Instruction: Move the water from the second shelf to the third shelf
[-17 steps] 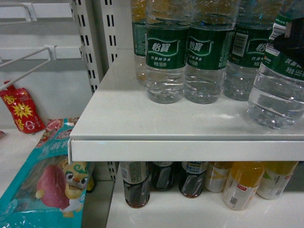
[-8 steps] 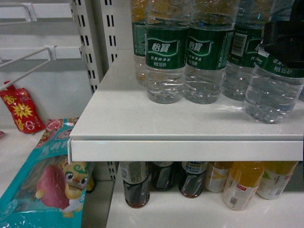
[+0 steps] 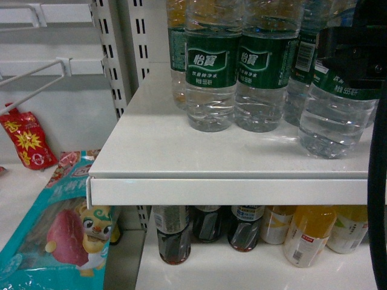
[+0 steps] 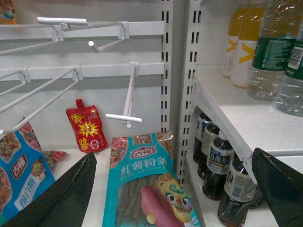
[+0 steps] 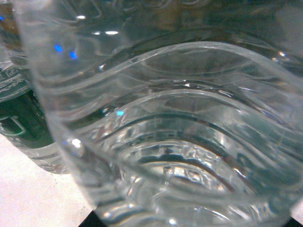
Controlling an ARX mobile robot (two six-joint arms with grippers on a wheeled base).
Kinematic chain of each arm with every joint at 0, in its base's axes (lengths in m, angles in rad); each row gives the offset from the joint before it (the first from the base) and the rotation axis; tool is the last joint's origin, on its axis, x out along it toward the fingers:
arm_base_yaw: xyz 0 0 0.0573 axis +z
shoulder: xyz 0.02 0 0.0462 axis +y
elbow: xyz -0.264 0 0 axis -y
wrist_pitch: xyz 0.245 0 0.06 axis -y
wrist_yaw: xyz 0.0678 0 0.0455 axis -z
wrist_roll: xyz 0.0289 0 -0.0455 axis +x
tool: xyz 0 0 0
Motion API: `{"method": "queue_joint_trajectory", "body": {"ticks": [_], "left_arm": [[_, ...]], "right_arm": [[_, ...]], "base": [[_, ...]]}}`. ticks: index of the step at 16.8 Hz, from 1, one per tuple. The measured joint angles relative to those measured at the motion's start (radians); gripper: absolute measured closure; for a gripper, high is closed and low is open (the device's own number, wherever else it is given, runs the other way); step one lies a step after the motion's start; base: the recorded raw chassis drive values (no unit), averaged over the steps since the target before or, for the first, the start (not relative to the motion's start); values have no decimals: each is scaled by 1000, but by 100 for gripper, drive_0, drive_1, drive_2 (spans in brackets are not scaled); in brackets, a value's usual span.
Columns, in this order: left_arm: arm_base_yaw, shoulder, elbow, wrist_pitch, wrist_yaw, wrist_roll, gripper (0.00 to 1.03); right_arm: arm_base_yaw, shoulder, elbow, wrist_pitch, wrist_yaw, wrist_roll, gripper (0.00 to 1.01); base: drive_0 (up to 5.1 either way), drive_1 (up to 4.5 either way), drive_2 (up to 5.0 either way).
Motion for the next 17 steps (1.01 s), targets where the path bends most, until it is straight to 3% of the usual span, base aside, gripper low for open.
{"method": "queue_joint_trajectory", "body": {"ticks": [17], "left_arm": [[0, 0, 0, 0, 0, 0, 5]], "right_arm": [[-2, 8, 0, -3, 0, -1, 62]], "base": [[0, 0, 0]]}}
